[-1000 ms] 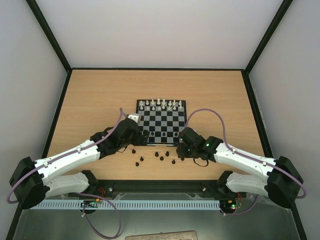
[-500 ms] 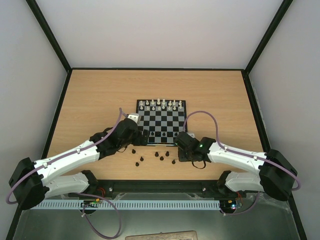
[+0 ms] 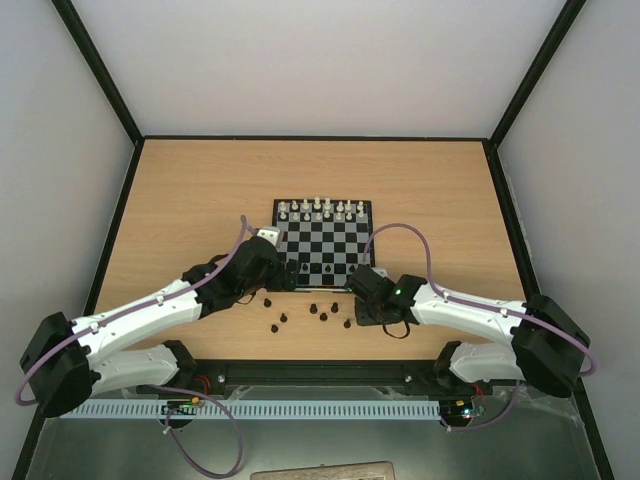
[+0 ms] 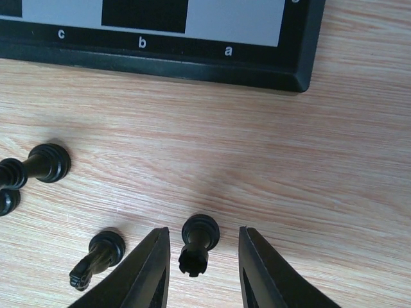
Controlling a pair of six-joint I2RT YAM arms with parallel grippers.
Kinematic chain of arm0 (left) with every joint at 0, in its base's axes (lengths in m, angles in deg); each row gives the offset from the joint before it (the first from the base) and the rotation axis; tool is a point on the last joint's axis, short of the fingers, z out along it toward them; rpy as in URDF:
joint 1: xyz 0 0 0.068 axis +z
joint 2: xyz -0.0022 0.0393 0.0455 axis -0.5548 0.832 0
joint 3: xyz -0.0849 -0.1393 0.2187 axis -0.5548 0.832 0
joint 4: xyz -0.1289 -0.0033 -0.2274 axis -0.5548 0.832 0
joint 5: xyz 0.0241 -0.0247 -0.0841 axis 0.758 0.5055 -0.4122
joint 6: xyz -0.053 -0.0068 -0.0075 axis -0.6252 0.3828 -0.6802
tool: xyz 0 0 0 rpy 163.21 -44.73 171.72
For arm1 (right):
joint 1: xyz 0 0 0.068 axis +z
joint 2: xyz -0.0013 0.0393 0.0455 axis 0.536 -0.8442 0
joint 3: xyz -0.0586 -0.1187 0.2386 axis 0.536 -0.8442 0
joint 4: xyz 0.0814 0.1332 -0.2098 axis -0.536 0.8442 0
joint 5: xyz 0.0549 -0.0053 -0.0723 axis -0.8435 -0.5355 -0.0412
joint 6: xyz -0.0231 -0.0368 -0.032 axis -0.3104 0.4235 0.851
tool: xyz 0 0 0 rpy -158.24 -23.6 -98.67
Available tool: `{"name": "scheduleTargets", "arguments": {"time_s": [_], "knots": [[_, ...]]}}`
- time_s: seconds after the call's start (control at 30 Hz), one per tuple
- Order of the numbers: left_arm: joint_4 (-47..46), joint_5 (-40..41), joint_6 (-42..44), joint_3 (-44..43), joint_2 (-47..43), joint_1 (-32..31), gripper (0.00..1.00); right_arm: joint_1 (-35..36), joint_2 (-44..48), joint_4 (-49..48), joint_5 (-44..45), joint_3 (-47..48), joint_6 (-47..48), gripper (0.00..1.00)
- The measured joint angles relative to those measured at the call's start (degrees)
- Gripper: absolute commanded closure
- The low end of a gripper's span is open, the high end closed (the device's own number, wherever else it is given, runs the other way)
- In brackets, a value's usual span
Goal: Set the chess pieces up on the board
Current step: Pick up the chess piece at the center of the board, then place the chess piece on the chessboard.
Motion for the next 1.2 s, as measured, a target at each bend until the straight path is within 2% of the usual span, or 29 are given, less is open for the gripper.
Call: {"name": "scheduleTargets", "arguments": {"time_s": [0.13, 0.53, 0.77, 0.9, 1.2], "knots": [[-0.5, 0.0, 0.0, 0.0, 0.3, 0.0, 0.01, 0.5, -1.2, 0.0, -0.1, 0.0, 0.0, 0.73], [-0.7, -0.2, -0.1, 0.0, 1.2, 0.0, 0.01, 0.6, -2.6, -0.3, 0.0, 0.0, 0.5, 0.93], [-0.8, -0.5, -0.1, 0.0, 1.4, 0.0, 0.00, 0.6, -2.0, 0.9, 1.6, 1.2, 0.4, 0.90], [-0.8, -0.5, -0.1, 0.0, 1.6, 0.0, 0.00, 0.2, -0.5, 3.2, 4.4, 5.9, 0.9, 0.90], [-1.2, -0.4, -0.2, 0.0, 2.7, 0.0, 0.01, -8.7, -3.0, 3.7, 6.7, 12.0, 6.7, 0.91]]}}
